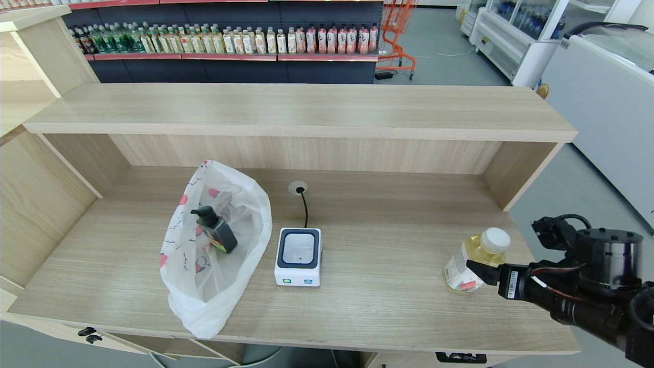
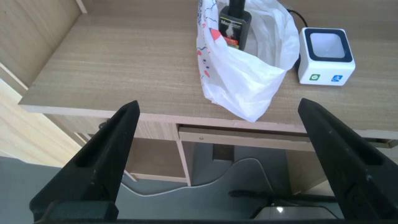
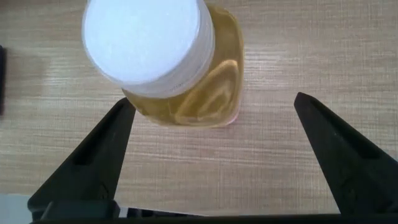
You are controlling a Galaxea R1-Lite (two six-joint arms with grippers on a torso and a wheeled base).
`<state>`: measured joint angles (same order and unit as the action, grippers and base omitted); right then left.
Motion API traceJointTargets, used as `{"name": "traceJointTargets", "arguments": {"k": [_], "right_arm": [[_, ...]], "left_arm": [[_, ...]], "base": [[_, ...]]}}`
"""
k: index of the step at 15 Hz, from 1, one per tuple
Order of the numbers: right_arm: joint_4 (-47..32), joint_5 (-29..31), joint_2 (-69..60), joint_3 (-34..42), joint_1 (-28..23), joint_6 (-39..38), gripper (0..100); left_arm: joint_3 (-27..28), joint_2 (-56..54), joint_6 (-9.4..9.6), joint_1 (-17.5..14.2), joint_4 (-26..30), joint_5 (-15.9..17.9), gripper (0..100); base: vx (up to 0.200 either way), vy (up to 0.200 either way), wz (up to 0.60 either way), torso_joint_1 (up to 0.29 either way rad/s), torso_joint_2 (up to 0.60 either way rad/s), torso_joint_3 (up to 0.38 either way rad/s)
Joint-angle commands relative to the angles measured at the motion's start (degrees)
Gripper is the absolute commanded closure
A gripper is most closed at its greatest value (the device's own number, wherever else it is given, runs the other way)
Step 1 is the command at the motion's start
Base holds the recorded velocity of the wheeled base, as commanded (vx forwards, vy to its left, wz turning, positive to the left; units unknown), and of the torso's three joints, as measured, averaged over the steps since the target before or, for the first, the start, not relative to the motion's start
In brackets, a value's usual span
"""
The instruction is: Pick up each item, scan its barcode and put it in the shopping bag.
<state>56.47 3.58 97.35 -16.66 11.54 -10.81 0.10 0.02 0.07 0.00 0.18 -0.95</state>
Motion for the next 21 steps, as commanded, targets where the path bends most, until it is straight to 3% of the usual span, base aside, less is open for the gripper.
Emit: {"name": "traceJointTargets", "arguments": {"k": [1,19,20,21], "right_arm": [[2.7,-0.2,4.6,-0.6,1.6,0.0,0],[23.4,-0.6,18.7,-3.3,4.4,3.1,0],[23.9,-0.6,18.9,-4.1,4.4,3.5,100],[24.0,-0.7,18.9,-4.8,4.3,3.9,100]], "left_arm": [[0.0,0.0,0.01,0.0,0.0,0.0,0],[0.0,0.0,0.01,0.0,0.0,0.0,0],[0.0,0.0,0.01,-0.1,0.0,0.0,0],[0.0,0.0,0.01,0.0,0.0,0.0,0]], "base": [[0.0,0.0,0.0,0.0,0.0,0.0],[0.0,0.0,0.0,0.0,0.0,0.0],[0.0,0.0,0.0,0.0,0.0,0.0],[0.0,0.0,0.0,0.0,0.0,0.0]]}}
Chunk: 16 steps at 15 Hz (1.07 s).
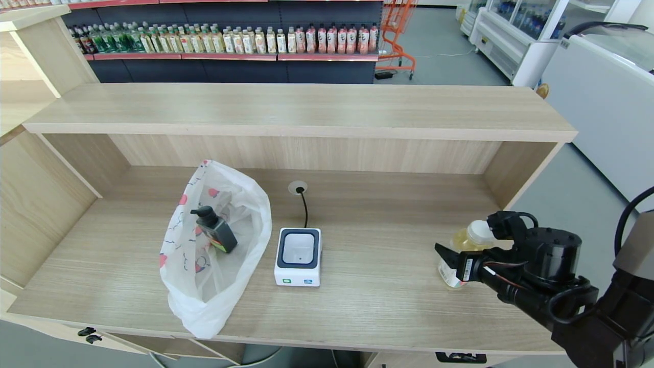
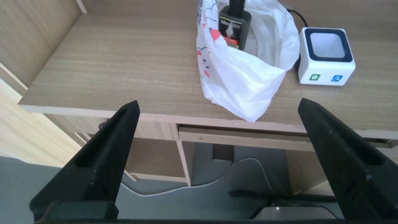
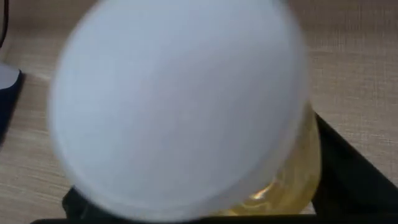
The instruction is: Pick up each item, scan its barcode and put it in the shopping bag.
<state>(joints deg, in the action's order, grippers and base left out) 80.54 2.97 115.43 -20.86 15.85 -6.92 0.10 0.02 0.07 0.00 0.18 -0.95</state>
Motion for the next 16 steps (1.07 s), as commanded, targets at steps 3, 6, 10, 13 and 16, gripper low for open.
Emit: {"name": "traceJointTargets", "arguments": {"k": [3,6,10,13,16], "right_arm": [[0.1,-1.3,0.9,-0.9,-1.3,5.2,100],[-0.1,-3.8,1.9,-0.1,-1.8,7.6,100],[-1.1,-6.8,-1.4,-3.7,-2.0,7.1,100],[-16.7,-24.6,-17.9,-7.5,-3.0,-0.3,100],[-23.9,-42.3,-25.7,-8.9,-2.1,-4.1,100]], "left_arm": [[0.0,0.0,0.01,0.0,0.0,0.0,0],[0.0,0.0,0.01,0.0,0.0,0.0,0],[0.0,0.0,0.01,0.0,0.0,0.0,0],[0.0,0.0,0.01,0.0,0.0,0.0,0],[0.0,0.0,0.01,0.0,0.0,0.0,0]], "base": [[0.0,0.0,0.0,0.0,0.0,0.0],[0.0,0.0,0.0,0.0,0.0,0.0],[0.0,0.0,0.0,0.0,0.0,0.0],[0.0,0.0,0.0,0.0,0.0,0.0],[0.0,0.0,0.0,0.0,0.0,0.0]]}}
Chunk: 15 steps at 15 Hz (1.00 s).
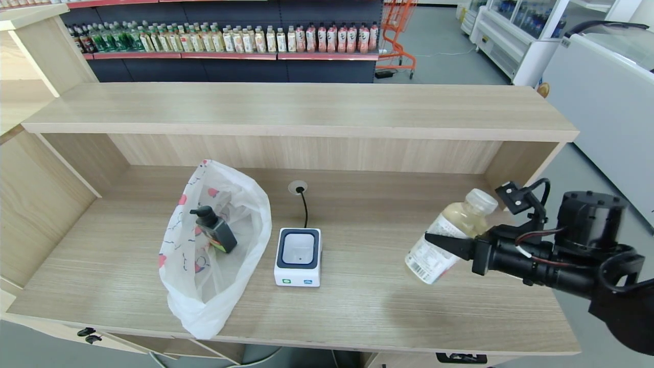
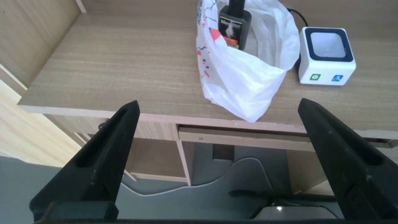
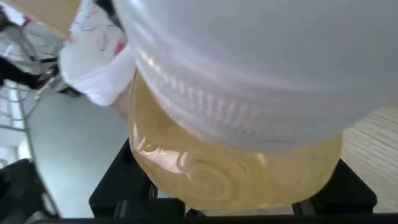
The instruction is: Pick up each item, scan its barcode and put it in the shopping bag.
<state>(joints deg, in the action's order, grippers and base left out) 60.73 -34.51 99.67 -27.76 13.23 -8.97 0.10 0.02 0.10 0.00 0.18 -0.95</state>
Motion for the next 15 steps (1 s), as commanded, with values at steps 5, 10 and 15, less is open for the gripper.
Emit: {"name": "traceJointTargets", "arguments": {"k": [5,10,15], "right_arm": [[-11.2,-13.2,-14.2,-1.5,7.0,-5.4,100],[-11.3,-13.4,-15.5,-0.7,10.3,-8.7,100],[-11.4,-14.5,-16.3,0.8,11.6,-10.9,100]], "left_arm": [[0.0,0.0,-0.01,0.0,0.0,0.0,0],[0.0,0.0,-0.01,0.0,0.0,0.0,0],[0.0,0.0,-0.01,-0.1,0.0,0.0,0]], "base": [[0.0,0.0,0.0,0.0,0.0,0.0],[0.0,0.0,0.0,0.0,0.0,0.0],[0.0,0.0,0.0,0.0,0.0,0.0]]}}
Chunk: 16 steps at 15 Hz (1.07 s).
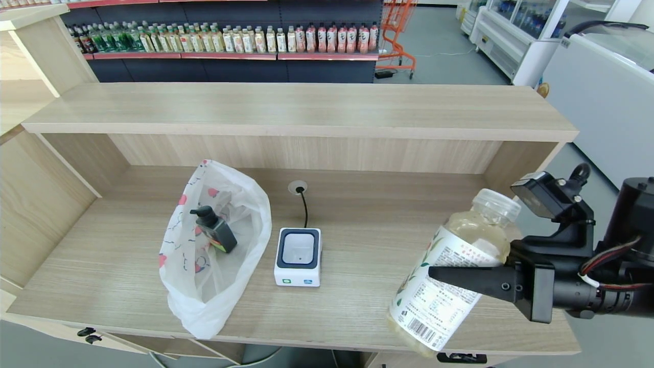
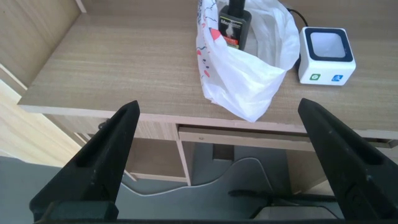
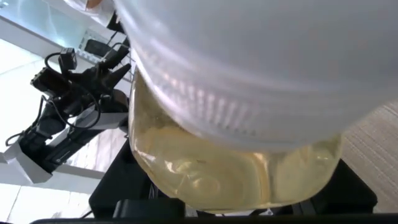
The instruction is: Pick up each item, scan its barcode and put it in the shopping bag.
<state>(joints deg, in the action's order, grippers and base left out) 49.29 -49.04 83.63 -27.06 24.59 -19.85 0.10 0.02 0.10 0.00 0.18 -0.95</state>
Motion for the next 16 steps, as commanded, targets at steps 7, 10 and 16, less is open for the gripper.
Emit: {"name": "traceJointTargets", "arguments": {"k": [7,10,16], "right_arm": [[-6.3,0.1,-2.9,1.8,1.8,0.3,100],[-6.4,0.2,-3.6,1.8,1.8,0.3,100],[-6.4,0.4,-4.5,1.8,1.9,0.5,100]], "left_arm": [[0.0,0.0,-0.01,0.0,0.0,0.0,0],[0.0,0.0,-0.01,0.0,0.0,0.0,0],[0.0,0.0,-0.01,0.0,0.0,0.0,0]], "base": [[0.0,0.0,0.0,0.0,0.0,0.0],[0.0,0.0,0.0,0.0,0.0,0.0],[0.0,0.0,0.0,0.0,0.0,0.0]]}}
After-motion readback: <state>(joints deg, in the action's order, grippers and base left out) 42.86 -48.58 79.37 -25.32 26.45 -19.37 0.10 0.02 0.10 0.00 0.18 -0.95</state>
